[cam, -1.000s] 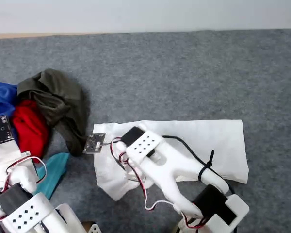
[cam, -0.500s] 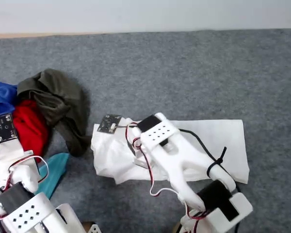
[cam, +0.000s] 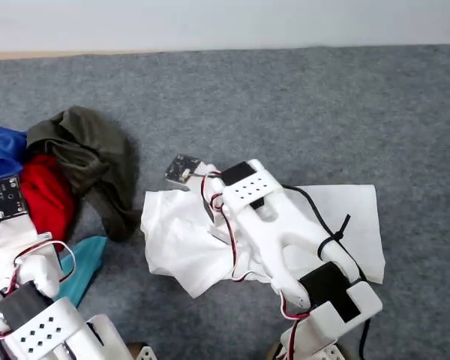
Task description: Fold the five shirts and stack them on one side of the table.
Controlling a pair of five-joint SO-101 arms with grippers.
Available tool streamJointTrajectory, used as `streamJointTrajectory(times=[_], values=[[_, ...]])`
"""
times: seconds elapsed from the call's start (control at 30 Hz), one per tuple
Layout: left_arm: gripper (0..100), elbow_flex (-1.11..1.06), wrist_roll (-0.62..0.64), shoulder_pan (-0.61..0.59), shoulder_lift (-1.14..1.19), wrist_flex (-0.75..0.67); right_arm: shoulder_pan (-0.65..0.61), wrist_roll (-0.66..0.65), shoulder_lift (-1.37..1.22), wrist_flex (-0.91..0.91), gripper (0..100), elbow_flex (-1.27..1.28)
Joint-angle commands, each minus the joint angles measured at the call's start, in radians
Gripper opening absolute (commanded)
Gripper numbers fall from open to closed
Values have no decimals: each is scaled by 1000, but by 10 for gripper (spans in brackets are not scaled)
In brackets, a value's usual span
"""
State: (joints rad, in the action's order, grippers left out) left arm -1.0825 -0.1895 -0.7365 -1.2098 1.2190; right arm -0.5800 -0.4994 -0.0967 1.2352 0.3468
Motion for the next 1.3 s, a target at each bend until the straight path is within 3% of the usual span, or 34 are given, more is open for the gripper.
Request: streamJointTrajectory(times=[0.0, 0.27, 0.57, 0.93, 1.07, 1.27], values=[[58, 12, 3, 0, -11, 8, 13, 14, -4, -4, 276, -55], [58, 10, 3, 0, -11, 8, -30, 8, 71, 185, 276, -112], [58, 8, 3, 2, -11, 3, -183, -32, 223, 355, 274, -74], [58, 8, 3, -2, -11, 6, -354, -26, 239, 85, 276, 221], [58, 5, 3, -2, -11, 8, -367, -32, 222, -28, 274, 278], [58, 5, 3, -2, -11, 8, -363, -34, 94, -50, 274, 256]])
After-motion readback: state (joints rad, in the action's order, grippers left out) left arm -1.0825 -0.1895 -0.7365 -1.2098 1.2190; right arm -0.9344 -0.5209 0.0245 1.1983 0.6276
